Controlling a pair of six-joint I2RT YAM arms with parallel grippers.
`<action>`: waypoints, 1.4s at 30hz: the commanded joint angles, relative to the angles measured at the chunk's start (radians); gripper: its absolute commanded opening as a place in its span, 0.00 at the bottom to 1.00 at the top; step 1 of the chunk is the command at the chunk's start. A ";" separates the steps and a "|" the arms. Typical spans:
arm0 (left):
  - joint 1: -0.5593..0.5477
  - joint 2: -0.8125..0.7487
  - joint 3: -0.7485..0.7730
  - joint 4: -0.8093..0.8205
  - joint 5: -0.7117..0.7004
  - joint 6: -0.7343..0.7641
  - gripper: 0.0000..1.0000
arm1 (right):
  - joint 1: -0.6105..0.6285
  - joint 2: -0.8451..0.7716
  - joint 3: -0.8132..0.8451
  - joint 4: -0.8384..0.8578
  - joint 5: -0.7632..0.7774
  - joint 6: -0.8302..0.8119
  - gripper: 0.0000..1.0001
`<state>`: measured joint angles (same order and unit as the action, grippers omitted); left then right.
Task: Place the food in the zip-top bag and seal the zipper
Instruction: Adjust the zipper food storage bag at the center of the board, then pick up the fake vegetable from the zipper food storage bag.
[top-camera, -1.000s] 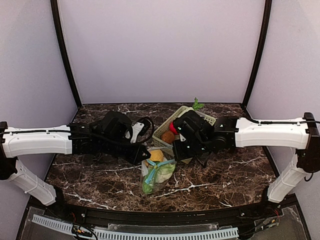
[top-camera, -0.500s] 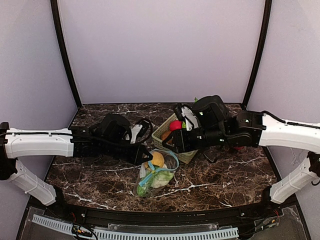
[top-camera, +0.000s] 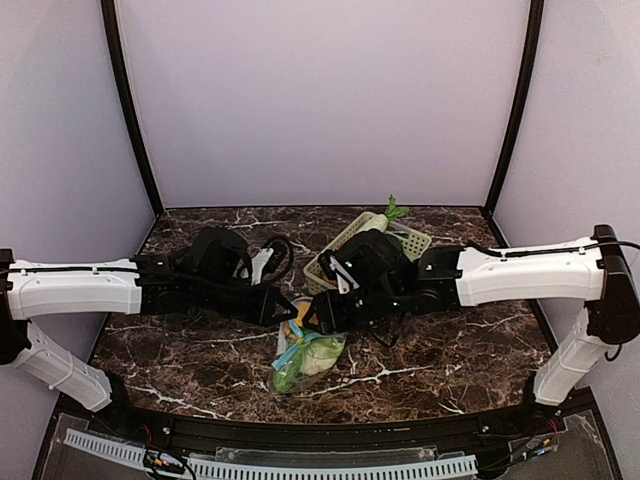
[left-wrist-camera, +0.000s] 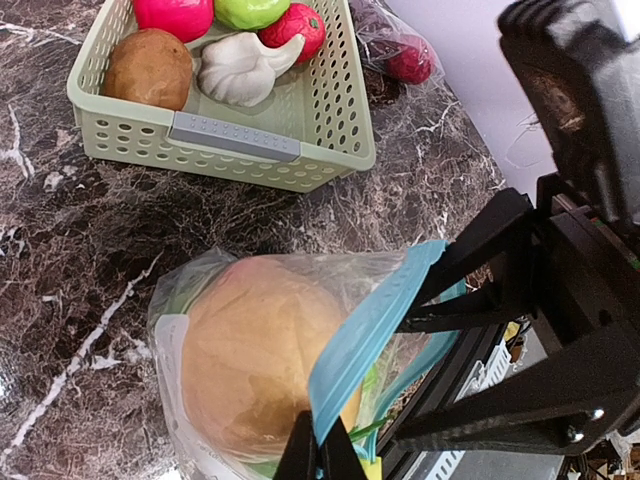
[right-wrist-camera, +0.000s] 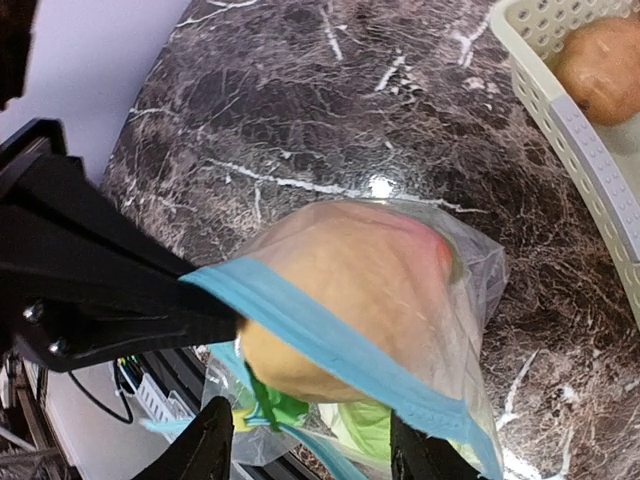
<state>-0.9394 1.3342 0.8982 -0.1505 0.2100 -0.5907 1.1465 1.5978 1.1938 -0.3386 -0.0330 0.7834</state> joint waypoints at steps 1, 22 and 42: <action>0.016 -0.025 -0.026 -0.003 0.047 0.017 0.01 | 0.007 0.049 0.042 -0.032 0.094 0.068 0.60; 0.054 0.005 -0.054 0.089 0.208 0.083 0.01 | -0.003 0.186 0.061 0.147 0.021 -0.050 0.64; 0.166 -0.033 -0.120 0.047 0.169 0.023 0.01 | 0.042 -0.114 -0.144 0.168 0.108 -0.184 0.36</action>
<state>-0.8021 1.3087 0.8066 -0.0525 0.4019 -0.5629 1.1755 1.5902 1.1206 -0.2386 0.0883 0.6388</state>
